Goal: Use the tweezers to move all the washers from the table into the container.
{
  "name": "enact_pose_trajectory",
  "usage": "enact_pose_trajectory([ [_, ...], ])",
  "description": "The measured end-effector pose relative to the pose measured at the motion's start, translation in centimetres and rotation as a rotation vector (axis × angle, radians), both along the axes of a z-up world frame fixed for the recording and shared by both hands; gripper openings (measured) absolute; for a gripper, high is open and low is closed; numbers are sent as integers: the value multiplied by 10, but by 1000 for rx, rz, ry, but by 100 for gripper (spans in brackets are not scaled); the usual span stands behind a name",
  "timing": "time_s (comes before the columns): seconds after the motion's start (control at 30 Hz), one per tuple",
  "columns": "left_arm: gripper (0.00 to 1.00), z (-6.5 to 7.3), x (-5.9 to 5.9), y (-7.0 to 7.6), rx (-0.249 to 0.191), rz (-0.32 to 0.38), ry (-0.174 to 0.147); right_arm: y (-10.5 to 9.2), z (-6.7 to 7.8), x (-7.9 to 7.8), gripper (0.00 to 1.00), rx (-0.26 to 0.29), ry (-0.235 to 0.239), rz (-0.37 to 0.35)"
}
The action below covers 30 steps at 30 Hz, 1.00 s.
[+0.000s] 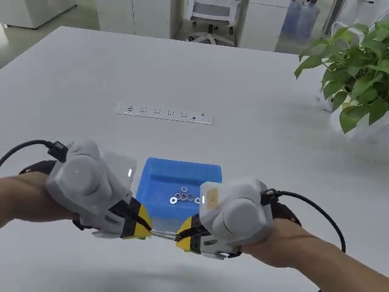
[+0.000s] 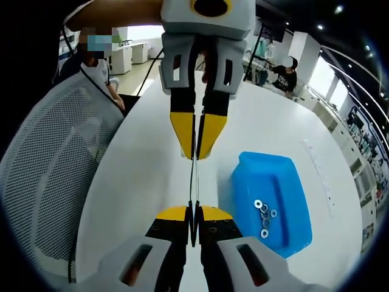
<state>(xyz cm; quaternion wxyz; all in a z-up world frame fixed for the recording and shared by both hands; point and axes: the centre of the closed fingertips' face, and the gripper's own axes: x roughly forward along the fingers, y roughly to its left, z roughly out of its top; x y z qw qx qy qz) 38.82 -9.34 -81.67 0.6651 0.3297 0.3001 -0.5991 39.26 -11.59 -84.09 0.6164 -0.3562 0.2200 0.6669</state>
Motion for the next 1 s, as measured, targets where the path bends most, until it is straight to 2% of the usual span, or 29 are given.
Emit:
enact_pose_trajectory([
  [0.07,6,-5,-2,0,8,1,4,-1,-5,-2,7,-2,8,-1],
  [0.17,6,-17,-6,2,48,-9,-2,0,-11,-7,7,2,19,-4],
  [0.43,6,-37,-12,2,76,-14,17,-1,-29,-14,7,-18,42,0],
  [0.57,6,-46,-14,3,105,-26,22,-1,-33,-16,7,-19,61,-8],
  [0.77,6,-56,-16,0,111,-35,49,-4,-43,-19,7,-46,88,-9],
  [1.0,6,-61,-22,-2,101,-35,75,-7,-49,-25,8,-58,100,-6],
])
